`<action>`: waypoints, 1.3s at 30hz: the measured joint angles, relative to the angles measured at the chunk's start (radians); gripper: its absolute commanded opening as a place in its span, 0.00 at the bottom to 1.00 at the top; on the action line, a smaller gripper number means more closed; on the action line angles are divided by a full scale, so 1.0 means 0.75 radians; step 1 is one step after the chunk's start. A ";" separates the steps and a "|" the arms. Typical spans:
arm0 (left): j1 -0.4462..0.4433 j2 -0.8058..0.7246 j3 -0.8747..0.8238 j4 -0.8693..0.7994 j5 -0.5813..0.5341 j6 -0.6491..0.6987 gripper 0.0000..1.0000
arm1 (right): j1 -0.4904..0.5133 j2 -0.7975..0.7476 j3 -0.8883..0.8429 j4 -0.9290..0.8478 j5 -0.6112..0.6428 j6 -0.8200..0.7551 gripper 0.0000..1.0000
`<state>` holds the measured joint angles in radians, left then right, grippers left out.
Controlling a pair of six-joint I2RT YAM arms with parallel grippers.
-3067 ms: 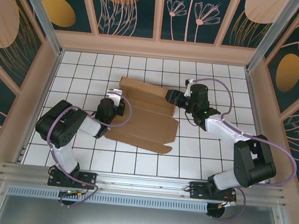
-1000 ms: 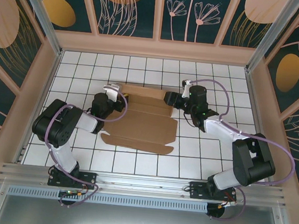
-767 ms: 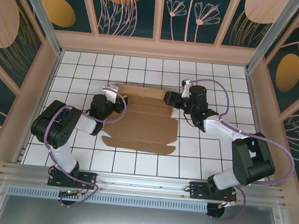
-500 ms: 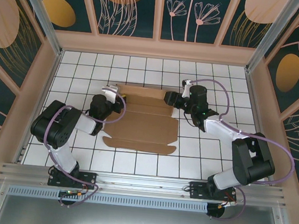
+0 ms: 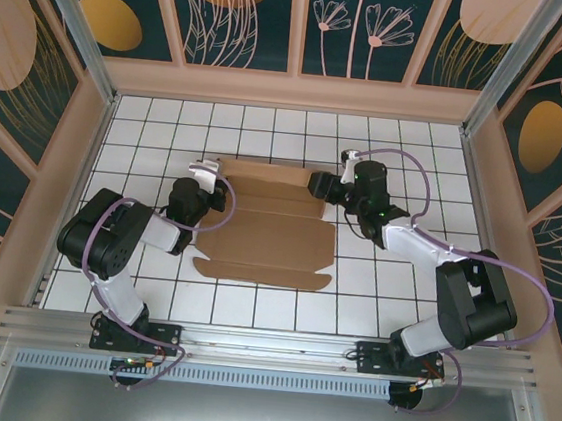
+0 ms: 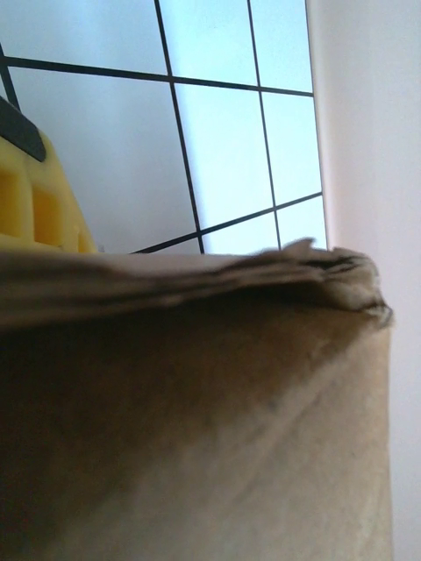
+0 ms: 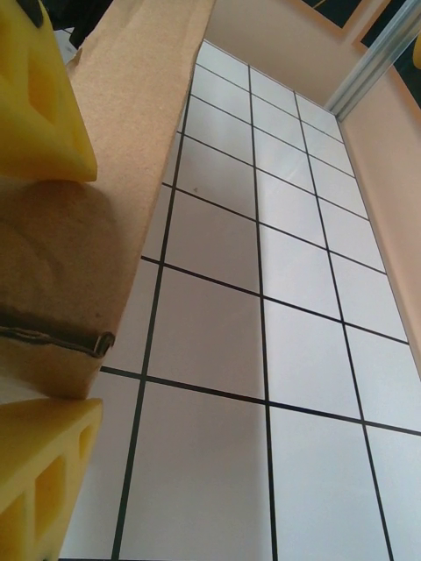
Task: Fold the paper box
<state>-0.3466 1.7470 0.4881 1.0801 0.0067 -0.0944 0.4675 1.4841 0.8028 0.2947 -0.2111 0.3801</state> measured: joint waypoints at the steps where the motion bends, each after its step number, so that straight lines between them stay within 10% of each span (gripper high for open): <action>1: -0.005 0.000 0.001 -0.003 -0.018 0.000 0.00 | 0.008 -0.003 0.000 -0.002 0.013 0.002 0.59; 15: -0.149 0.002 0.041 -0.074 -0.376 -0.021 0.00 | 0.081 -0.084 -0.034 -0.074 0.151 0.100 0.55; 23: -0.160 0.002 0.030 -0.077 -0.343 -0.070 0.41 | 0.103 -0.091 -0.043 -0.076 0.183 0.111 0.54; 39: -0.162 -0.099 -0.069 -0.087 -0.299 -0.092 0.37 | 0.083 -0.091 -0.063 -0.035 0.157 0.095 0.55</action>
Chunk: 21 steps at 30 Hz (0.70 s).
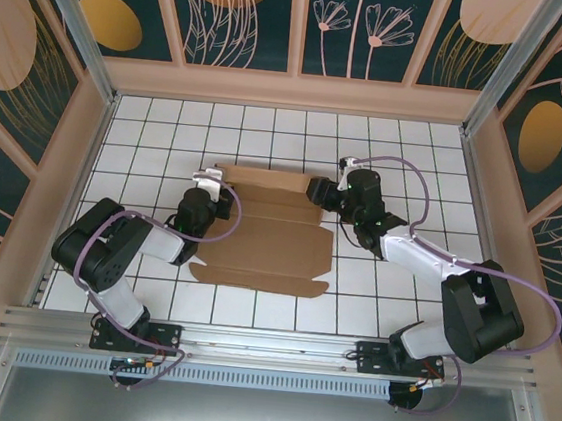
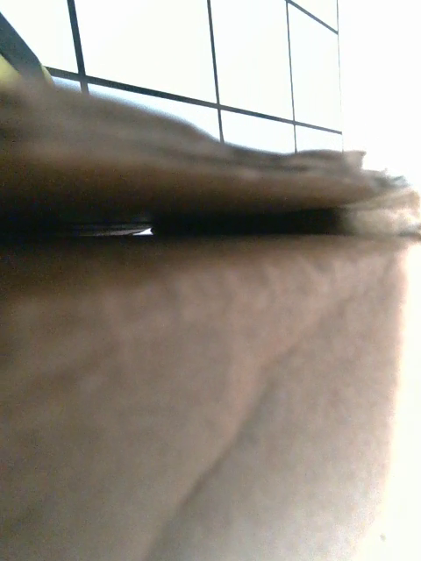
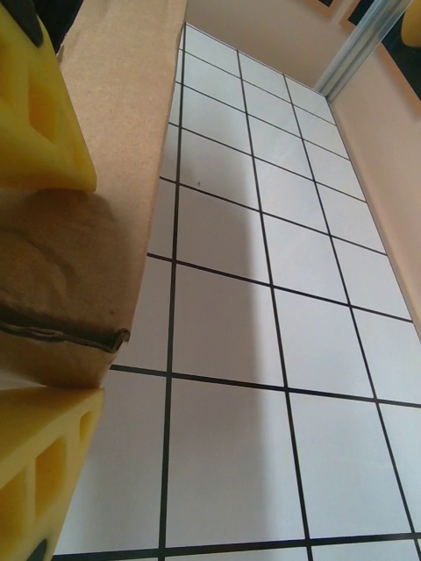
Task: Fold the paper box
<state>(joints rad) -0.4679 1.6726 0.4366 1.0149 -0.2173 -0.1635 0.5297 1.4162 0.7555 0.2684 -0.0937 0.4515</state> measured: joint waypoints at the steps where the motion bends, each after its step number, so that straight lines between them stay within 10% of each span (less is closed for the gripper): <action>1: 0.000 0.000 -0.001 0.000 0.000 -0.001 0.38 | -0.002 0.000 -0.002 0.004 -0.006 0.000 0.55; 13: -0.013 -0.006 -0.043 -0.008 -0.023 -0.055 0.48 | -0.007 0.000 -0.023 0.047 -0.015 0.001 0.55; 21: -0.012 -0.025 -0.072 -0.004 -0.063 -0.080 0.23 | -0.007 0.000 -0.025 0.052 -0.015 0.001 0.54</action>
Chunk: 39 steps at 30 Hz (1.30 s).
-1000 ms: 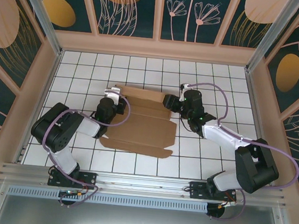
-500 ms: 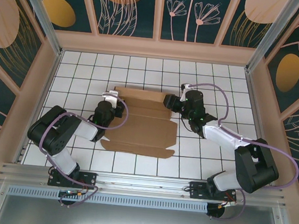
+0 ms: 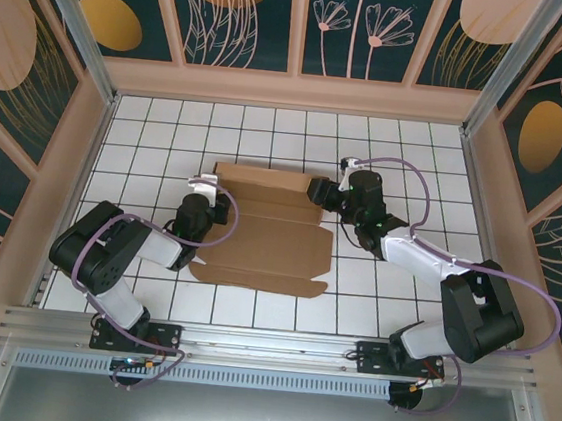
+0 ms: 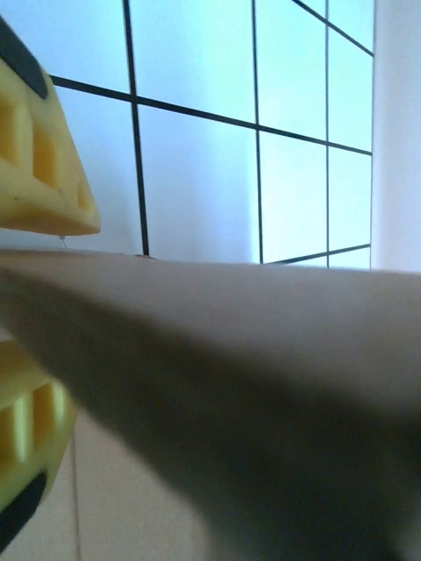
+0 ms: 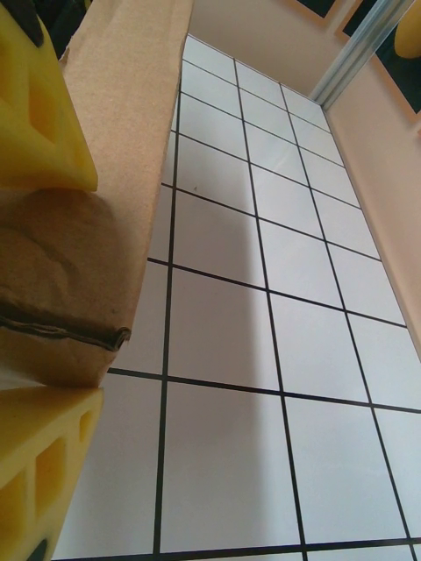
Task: Fold the paper box
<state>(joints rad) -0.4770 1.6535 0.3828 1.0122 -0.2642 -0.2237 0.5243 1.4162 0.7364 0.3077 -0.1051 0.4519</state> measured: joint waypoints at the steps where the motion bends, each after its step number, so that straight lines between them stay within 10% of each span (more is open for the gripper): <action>1: 0.000 0.000 -0.004 0.000 -0.002 -0.002 0.18 | 0.000 0.000 0.000 -0.001 0.000 0.001 0.54; 18: -0.013 0.055 0.088 -0.075 -0.139 -0.010 0.02 | 0.074 -0.010 0.005 -0.026 0.096 0.011 0.55; 30: -0.040 0.080 0.087 -0.064 -0.178 -0.106 0.43 | 0.093 0.001 0.027 -0.052 0.137 0.013 0.55; 39: -0.040 -0.244 -0.001 -0.137 -0.133 -0.173 0.48 | 0.076 0.001 0.038 -0.072 0.106 0.003 0.56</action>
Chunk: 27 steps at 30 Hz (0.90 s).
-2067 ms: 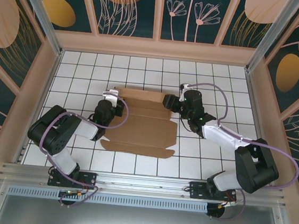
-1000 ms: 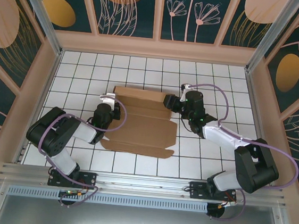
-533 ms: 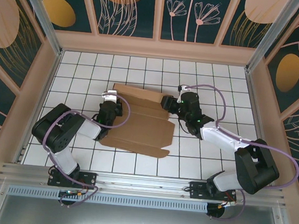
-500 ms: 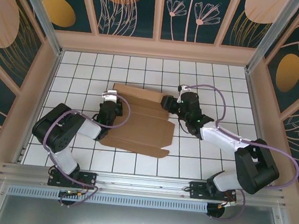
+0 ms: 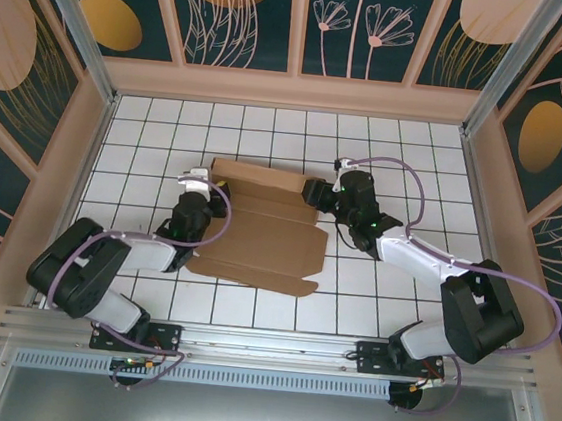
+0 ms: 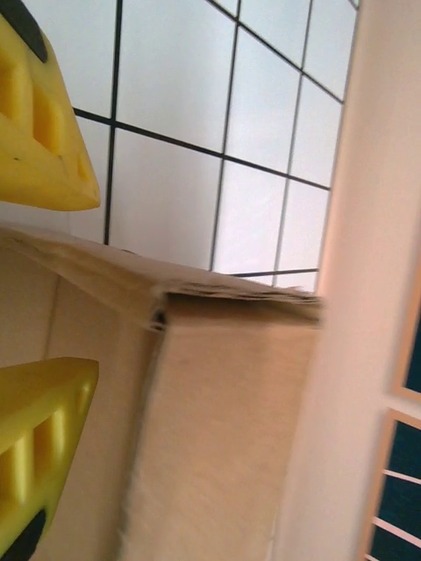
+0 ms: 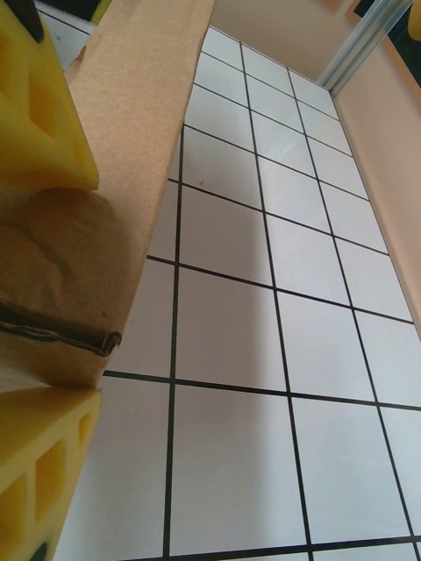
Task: Fold the paper box
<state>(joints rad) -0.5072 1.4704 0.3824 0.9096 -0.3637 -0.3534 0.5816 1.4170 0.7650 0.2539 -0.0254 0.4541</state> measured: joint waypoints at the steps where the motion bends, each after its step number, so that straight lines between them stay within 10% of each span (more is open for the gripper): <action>1: 0.000 -0.037 -0.014 -0.009 0.001 -0.016 0.48 | -0.001 0.000 0.000 0.000 -0.001 0.001 0.56; 10: 0.000 -0.453 -0.144 -0.288 0.015 -0.221 0.43 | -0.007 0.000 0.000 0.001 -0.007 -0.004 0.56; 15: 0.001 -0.686 -0.080 -0.554 -0.098 -0.254 0.78 | -0.008 0.001 0.000 0.001 -0.014 -0.004 0.56; 27: 0.173 -0.282 0.325 -0.706 0.161 -0.138 0.78 | -0.008 0.031 0.012 0.030 -0.027 -0.004 0.56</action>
<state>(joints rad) -0.3775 1.2591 0.6262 0.3798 -0.2428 -0.4568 0.5755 1.4403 0.7742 0.2764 -0.0456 0.4515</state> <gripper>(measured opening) 0.806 0.565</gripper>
